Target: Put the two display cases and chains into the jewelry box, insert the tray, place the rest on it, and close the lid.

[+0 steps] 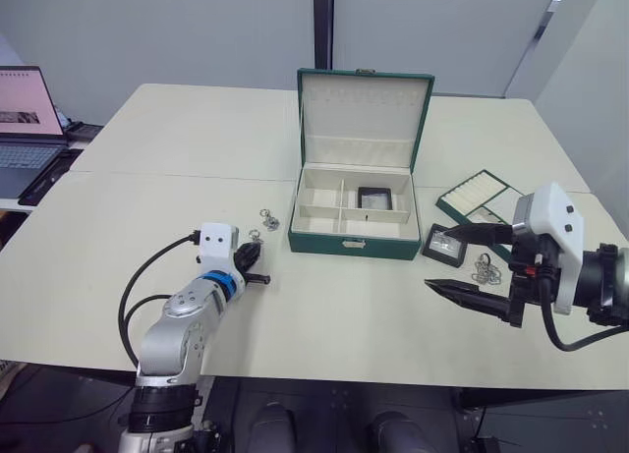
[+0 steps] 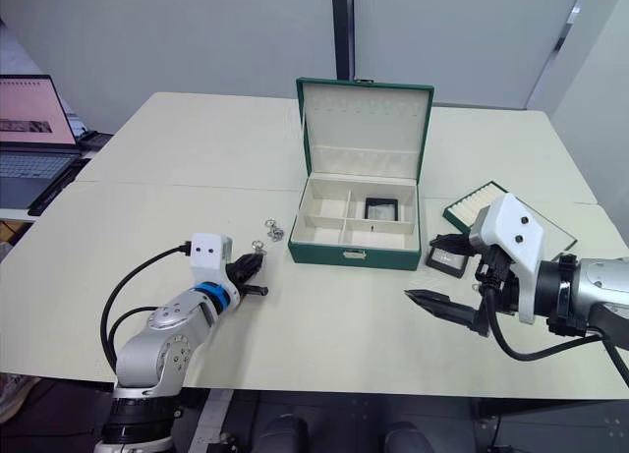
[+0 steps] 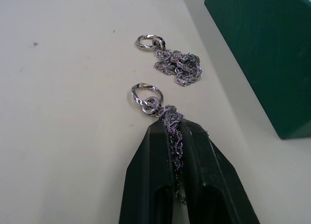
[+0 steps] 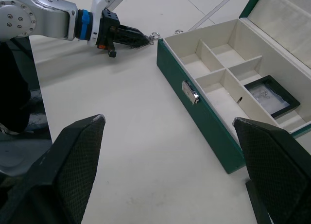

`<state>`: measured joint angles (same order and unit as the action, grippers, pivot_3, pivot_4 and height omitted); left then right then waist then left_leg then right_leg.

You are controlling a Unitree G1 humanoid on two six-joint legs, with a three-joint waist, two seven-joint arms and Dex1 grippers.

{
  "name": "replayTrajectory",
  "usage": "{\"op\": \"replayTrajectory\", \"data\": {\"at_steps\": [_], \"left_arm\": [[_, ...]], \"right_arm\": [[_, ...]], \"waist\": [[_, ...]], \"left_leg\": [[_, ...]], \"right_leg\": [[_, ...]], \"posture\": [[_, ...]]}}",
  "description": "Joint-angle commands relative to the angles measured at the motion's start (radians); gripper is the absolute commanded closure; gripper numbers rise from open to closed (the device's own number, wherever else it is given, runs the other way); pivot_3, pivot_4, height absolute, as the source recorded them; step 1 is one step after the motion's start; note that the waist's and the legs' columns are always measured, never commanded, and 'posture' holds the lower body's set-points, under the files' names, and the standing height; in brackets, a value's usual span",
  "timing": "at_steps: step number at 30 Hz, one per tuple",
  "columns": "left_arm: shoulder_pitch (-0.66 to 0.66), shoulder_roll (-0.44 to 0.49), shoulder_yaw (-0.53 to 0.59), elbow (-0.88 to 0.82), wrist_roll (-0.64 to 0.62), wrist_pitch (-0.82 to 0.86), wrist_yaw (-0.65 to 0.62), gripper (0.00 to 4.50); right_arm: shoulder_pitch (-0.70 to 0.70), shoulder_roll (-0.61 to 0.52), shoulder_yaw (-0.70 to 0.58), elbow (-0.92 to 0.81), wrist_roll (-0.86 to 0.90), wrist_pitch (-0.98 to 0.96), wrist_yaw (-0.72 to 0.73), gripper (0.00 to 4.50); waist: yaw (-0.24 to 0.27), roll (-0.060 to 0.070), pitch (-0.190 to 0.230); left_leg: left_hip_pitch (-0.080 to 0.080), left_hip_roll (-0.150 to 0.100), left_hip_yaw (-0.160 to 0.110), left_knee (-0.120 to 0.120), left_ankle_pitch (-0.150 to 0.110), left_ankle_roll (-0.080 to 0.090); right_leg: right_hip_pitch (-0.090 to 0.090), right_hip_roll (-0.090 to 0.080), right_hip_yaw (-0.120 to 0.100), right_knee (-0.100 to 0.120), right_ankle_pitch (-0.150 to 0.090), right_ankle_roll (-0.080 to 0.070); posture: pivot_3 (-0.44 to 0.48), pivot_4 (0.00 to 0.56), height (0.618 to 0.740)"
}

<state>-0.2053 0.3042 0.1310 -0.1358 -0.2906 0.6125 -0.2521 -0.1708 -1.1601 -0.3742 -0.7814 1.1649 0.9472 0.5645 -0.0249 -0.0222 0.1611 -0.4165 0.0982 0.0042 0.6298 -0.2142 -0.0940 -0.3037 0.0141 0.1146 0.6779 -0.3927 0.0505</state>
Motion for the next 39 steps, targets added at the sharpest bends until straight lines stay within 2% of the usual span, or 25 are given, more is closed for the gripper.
{"op": "replayTrajectory", "data": {"at_steps": [1, 28, 31, 39], "left_arm": [[0.010, 0.008, -0.003, 0.036, 0.021, -0.006, 0.000, 4.47], [0.022, 0.050, -0.010, 0.025, 0.060, -0.058, -0.013, 4.47], [0.022, 0.094, 0.003, -0.059, 0.074, -0.046, -0.010, 4.47], [0.036, 0.204, 0.084, -0.303, 0.024, 0.130, -0.032, 4.47]], "right_arm": [[-0.008, -0.004, -0.041, -0.012, 0.020, -0.007, -0.007, 0.00], [-0.017, 0.015, -0.028, -0.005, 0.075, -0.030, -0.031, 0.00], [-0.013, 0.014, -0.030, -0.004, 0.071, -0.030, -0.028, 0.00], [-0.007, 0.012, -0.031, 0.004, 0.058, -0.032, -0.009, 0.00]], "waist": [[0.000, 0.000, 0.000], [-0.003, 0.000, 0.000], [-0.006, 0.000, 0.000], [-0.002, -0.003, 0.003]], "left_leg": [[0.000, 0.000, 0.000, 0.000, 0.000, 0.000], [0.000, 0.000, 0.000, 0.000, 0.000, 0.000], [0.000, 0.000, 0.000, -0.001, 0.000, 0.000], [-0.002, 0.000, 0.001, -0.002, 0.000, 0.000]], "right_leg": [[0.000, 0.000, 0.000, 0.000, 0.000, 0.000], [0.000, 0.000, 0.000, 0.000, 0.000, 0.000], [0.000, 0.000, 0.001, 0.000, 0.000, 0.000], [-0.003, 0.000, 0.002, -0.001, 0.000, 0.000]], "posture": [[0.000, 0.150, 0.740], [0.000, 0.150, 0.740], [0.000, 0.150, 0.740], [0.000, 0.150, 0.740]]}}
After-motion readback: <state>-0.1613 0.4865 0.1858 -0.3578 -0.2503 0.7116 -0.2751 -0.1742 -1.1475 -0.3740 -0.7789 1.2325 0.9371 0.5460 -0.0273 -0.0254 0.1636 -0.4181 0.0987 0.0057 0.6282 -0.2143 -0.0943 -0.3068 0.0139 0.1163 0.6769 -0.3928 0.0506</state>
